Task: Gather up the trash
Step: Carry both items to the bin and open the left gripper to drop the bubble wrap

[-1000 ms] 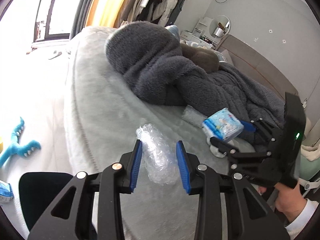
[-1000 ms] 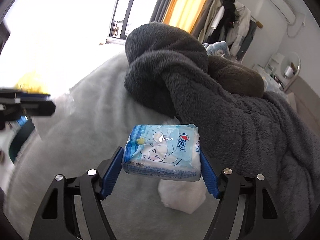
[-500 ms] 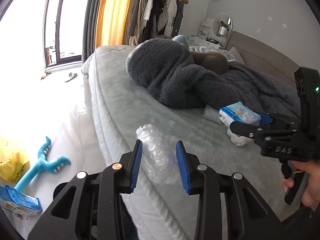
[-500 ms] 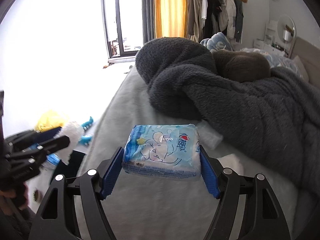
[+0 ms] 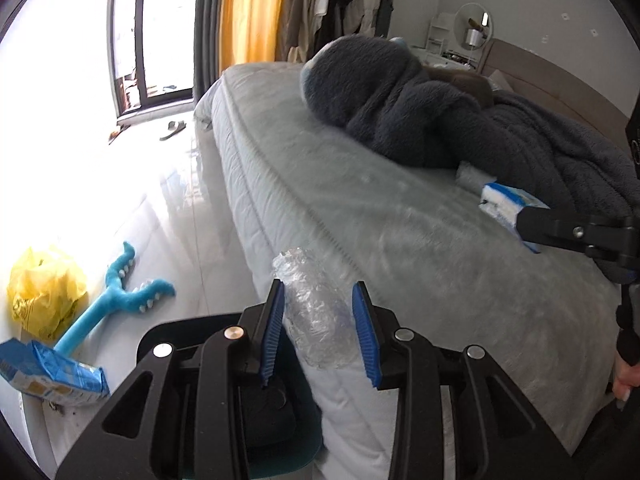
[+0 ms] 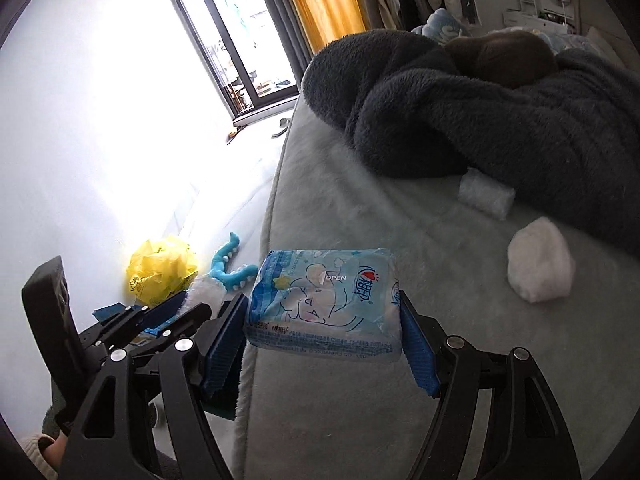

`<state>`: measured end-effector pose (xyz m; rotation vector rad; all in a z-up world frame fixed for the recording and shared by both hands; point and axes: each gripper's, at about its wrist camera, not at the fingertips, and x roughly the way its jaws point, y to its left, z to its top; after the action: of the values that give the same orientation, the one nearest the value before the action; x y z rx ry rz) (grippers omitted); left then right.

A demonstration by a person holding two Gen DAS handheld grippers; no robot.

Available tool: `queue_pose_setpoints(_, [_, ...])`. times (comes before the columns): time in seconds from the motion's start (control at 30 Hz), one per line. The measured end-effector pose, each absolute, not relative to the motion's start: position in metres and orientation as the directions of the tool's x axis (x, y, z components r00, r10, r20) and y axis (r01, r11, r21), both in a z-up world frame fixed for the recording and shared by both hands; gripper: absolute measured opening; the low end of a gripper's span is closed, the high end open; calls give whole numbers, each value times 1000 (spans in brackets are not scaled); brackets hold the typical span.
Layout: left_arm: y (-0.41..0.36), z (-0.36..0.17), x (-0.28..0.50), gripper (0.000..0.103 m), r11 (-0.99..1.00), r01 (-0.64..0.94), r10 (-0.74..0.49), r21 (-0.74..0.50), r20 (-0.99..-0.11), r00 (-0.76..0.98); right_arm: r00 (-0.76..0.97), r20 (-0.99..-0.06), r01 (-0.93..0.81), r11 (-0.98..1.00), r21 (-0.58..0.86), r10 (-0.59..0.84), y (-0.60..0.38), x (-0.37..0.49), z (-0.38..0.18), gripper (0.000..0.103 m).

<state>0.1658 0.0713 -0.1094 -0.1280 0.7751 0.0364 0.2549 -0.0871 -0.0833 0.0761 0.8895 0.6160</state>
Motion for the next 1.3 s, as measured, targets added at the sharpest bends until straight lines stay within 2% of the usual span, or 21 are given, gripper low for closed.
queue_pose_setpoints(0.2, [95, -138, 159, 37, 986, -142, 30, -82, -761, 649, 410, -705, -471, 797, 379, 578, -68, 242, -92, 73])
queue_pose_setpoints(0.37, [113, -160, 153, 37, 982, -175, 44, -74, -808, 587, 382, -716, -501, 782, 371, 585, -46, 234, -97, 73])
queue_pose_setpoints(0.7, [158, -202, 141, 37, 948, -281, -6, -151, -889, 459, 339, -728, -552, 753, 359, 596, -6, 231, -104, 73])
queue_pose_setpoints(1.23, [199, -240, 124, 39, 917, -363, -41, -165, -945, 325, 250, -764, -625, 702, 342, 594, 56, 226, -125, 73])
queue_pose_setpoints(1.3, [204, -241, 121, 43, 914, -367, -51, -173, -946, 319, 241, -772, -629, 700, 337, 588, 62, 226, -128, 73])
